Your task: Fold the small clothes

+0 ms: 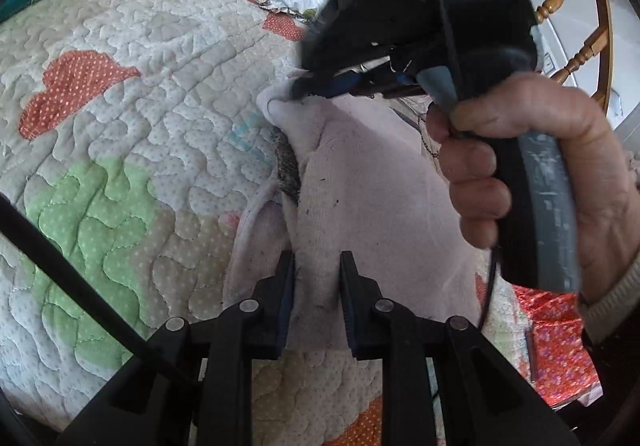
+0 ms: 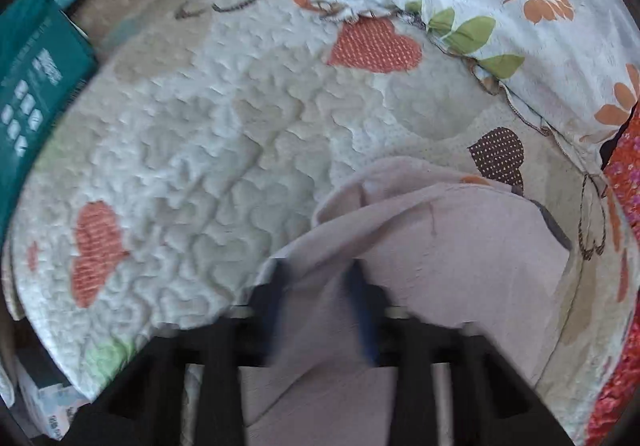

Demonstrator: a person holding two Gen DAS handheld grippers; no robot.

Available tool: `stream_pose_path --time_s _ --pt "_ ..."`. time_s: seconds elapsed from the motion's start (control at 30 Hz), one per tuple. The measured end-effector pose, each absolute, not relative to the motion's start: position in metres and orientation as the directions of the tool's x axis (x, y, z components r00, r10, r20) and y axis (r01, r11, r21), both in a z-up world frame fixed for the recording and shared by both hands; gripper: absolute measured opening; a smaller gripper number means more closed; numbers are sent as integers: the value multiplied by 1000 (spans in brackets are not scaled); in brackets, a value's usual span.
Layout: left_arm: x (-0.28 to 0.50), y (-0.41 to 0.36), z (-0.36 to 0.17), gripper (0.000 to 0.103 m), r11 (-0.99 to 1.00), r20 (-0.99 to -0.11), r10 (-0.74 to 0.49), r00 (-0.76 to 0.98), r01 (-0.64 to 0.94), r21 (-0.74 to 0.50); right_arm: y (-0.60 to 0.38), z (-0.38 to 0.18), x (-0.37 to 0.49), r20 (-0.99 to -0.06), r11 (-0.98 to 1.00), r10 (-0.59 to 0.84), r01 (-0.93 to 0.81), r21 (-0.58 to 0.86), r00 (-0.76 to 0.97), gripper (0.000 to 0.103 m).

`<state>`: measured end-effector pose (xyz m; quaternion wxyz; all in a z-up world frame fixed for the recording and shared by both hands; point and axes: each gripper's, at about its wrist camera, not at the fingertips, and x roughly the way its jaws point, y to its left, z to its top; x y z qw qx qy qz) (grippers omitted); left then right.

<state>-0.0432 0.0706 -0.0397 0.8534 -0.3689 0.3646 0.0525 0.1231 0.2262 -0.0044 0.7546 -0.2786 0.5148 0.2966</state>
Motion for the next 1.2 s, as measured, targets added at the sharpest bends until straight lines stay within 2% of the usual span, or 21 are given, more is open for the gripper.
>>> stream_pose_path --time_s 0.13,0.27,0.43,0.47,0.53,0.57,0.6,0.7,0.77,0.8,0.87,0.97,1.2 --pt "-48 74 -40 21 703 -656 -202 727 -359 -614 215 25 136 -894 721 220 -683 -121 390 1" --pt "-45 74 -40 20 707 -660 -202 723 -359 -610 212 43 158 -868 787 218 -606 -113 446 1" --pt "-44 75 -41 20 702 -659 -203 724 -362 -614 231 23 163 -944 754 237 -657 30 229 2" --pt "-43 75 -41 20 701 -660 -202 724 -363 -614 232 18 159 -952 753 230 -657 43 201 7" --pt "-41 75 -42 20 702 -663 -199 722 -366 -610 235 10 150 -960 753 204 -658 29 192 28" --pt "-41 74 -42 20 704 -664 -198 722 -367 -609 238 6 145 -961 754 187 -657 8 203 44" --pt "-41 74 -41 20 705 -664 -197 722 -367 -607 241 3 143 -962 759 164 -651 -16 216 47" --pt "-41 74 -42 21 703 -663 -198 722 -367 -609 245 -12 146 -968 797 109 -602 -50 225 48" --pt "-40 74 -43 21 701 -663 -200 722 -367 -611 250 -16 146 -965 800 85 -594 -82 247 48" --pt "-40 74 -43 21 703 -664 -199 721 -368 -609 252 -16 144 -962 795 83 -600 -94 260 39" --pt "-40 73 -41 21 706 -665 -196 721 -367 -606 254 -13 142 -949 782 87 -610 -124 304 6" --pt "-41 72 -41 21 705 -662 -199 723 -364 -609 241 3 144 -933 797 112 -592 -121 342 6" --pt "-44 73 -40 21 706 -658 -203 725 -357 -611 202 64 160 -834 851 36 -455 -263 550 5"
